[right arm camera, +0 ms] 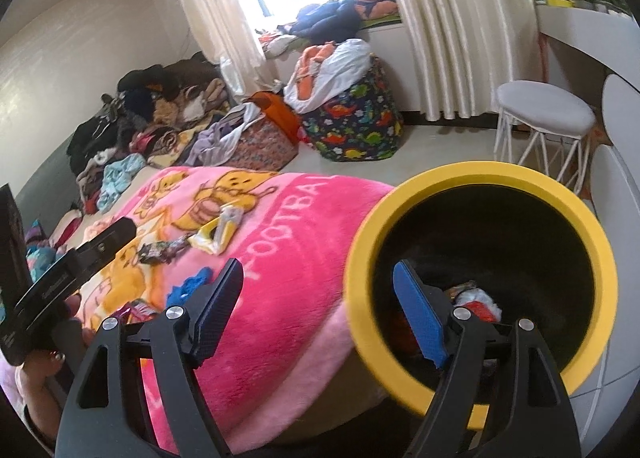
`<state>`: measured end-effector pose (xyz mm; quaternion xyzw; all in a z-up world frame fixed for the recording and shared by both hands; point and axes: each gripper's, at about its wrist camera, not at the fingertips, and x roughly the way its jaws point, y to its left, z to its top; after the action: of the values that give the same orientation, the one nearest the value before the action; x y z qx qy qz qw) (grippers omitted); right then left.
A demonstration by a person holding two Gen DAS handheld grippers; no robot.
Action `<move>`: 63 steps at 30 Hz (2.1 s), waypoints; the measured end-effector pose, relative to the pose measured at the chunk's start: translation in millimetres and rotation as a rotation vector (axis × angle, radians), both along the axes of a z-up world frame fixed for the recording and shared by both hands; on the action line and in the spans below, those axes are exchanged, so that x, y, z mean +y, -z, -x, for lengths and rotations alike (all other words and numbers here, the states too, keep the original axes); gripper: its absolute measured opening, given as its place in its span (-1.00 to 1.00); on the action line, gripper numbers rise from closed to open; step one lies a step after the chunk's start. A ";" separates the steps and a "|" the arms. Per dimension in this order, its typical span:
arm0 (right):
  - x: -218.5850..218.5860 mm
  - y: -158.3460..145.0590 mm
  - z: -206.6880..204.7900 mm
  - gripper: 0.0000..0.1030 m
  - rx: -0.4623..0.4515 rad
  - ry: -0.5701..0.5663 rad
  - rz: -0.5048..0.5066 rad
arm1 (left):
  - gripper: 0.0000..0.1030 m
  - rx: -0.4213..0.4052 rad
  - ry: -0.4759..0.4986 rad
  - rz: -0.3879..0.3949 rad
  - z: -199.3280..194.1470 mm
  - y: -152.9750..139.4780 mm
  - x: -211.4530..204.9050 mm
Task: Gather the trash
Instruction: 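Move both tools back over the remaining items on the blanket, then grasp the blue crumpled cloth with the right tool while the left tool grasps a dark snack wrapper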
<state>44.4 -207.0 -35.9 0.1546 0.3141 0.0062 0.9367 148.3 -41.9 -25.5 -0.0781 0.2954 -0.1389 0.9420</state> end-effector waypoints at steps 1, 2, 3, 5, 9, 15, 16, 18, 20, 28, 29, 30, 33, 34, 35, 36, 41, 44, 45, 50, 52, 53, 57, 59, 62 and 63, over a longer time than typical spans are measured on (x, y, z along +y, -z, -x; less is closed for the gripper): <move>4.7 0.1 -1.4 0.46 0.002 -0.012 0.005 | 0.79 0.000 -0.005 -0.001 -1.0 0.6 3.1; 6.0 1.2 -3.8 0.46 0.005 -0.023 0.009 | 0.79 0.000 -0.008 -0.001 -2.2 1.0 5.8; 10.1 2.0 -6.3 0.46 0.009 -0.036 0.015 | 0.79 0.002 -0.015 -0.003 -3.3 1.8 9.7; 18.3 2.7 -8.6 0.46 0.013 -0.052 0.020 | 0.79 0.006 -0.030 -0.001 -5.5 3.0 17.7; 37.0 3.8 -14.1 0.46 0.023 -0.092 0.026 | 0.79 0.013 -0.064 0.010 -8.4 6.2 36.3; 64.3 8.4 -22.4 0.46 0.042 -0.147 0.045 | 0.79 0.036 -0.110 0.028 -15.1 12.4 61.3; 70.2 9.5 -25.0 0.46 0.049 -0.161 0.044 | 0.79 0.037 -0.118 0.026 -16.0 12.7 65.5; 76.4 11.5 -29.6 0.46 0.061 -0.180 0.037 | 0.79 0.041 -0.131 0.031 -18.0 13.4 74.0; 86.3 14.0 -35.1 0.46 0.074 -0.203 0.035 | 0.79 0.044 -0.146 0.036 -20.6 14.5 81.0; 117.2 24.5 -57.5 0.45 0.117 -0.269 0.015 | 0.79 0.099 -0.205 0.084 -37.1 28.7 116.8; 119.3 25.7 -58.8 0.45 0.120 -0.274 0.014 | 0.79 0.107 -0.212 0.091 -38.8 31.0 120.7; 120.8 26.6 -60.6 0.45 0.124 -0.278 0.013 | 0.79 0.113 -0.216 0.096 -40.3 32.9 123.7; 128.0 30.4 -67.2 0.40 0.135 -0.290 0.014 | 0.79 0.145 -0.233 0.123 -47.2 42.6 134.0; 130.4 31.7 -69.4 0.38 0.141 -0.295 0.015 | 0.79 0.158 -0.238 0.134 -49.9 46.1 137.4; 132.4 33.1 -72.0 0.36 0.147 -0.299 0.015 | 0.78 0.167 -0.242 0.144 -52.2 48.8 139.6; 134.2 34.5 -74.1 0.33 0.152 -0.302 0.015 | 0.74 0.174 -0.244 0.152 -53.8 50.3 141.3; 139.4 46.2 -88.3 0.16 0.191 -0.307 -0.006 | 0.41 0.220 -0.243 0.213 -67.3 60.4 149.5; 140.9 54.0 -99.5 0.00 0.220 -0.306 -0.030 | 0.31 0.253 -0.241 0.258 -76.9 65.6 153.6; 141.5 57.1 -103.5 -0.04 0.229 -0.307 -0.036 | 0.28 0.263 -0.242 0.275 -80.3 67.2 154.8; 141.5 76.2 -117.7 -0.23 0.295 -0.309 -0.064 | 0.23 0.306 -0.241 0.316 -93.3 74.0 156.5; 139.4 83.4 -118.4 -0.33 0.310 -0.315 -0.098 | 0.23 0.328 -0.243 0.339 -97.8 77.8 156.7; 138.3 84.9 -118.4 -0.44 0.313 -0.318 -0.107 | 0.22 0.336 -0.243 0.347 -98.9 79.3 156.3; 138.1 81.1 -113.2 -0.78 0.301 -0.343 -0.117 | 0.17 0.355 -0.245 0.360 -103.4 83.0 153.8; 139.1 76.4 -109.1 -0.83 0.286 -0.350 -0.110 | 0.11 0.362 -0.246 0.362 -105.7 84.8 152.2; 138.2 69.9 -103.4 -0.84 0.259 -0.343 -0.103 | -0.07 0.369 -0.246 0.356 -107.4 87.3 151.0; 136.7 68.4 -101.5 -0.84 0.254 -0.339 -0.103 | -0.19 0.373 -0.248 0.348 -107.9 88.0 150.2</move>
<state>145.9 -70.3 -104.3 0.1468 0.4502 0.1602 0.8661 256.2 108.3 -113.5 -0.2984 0.4234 -0.0547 0.8537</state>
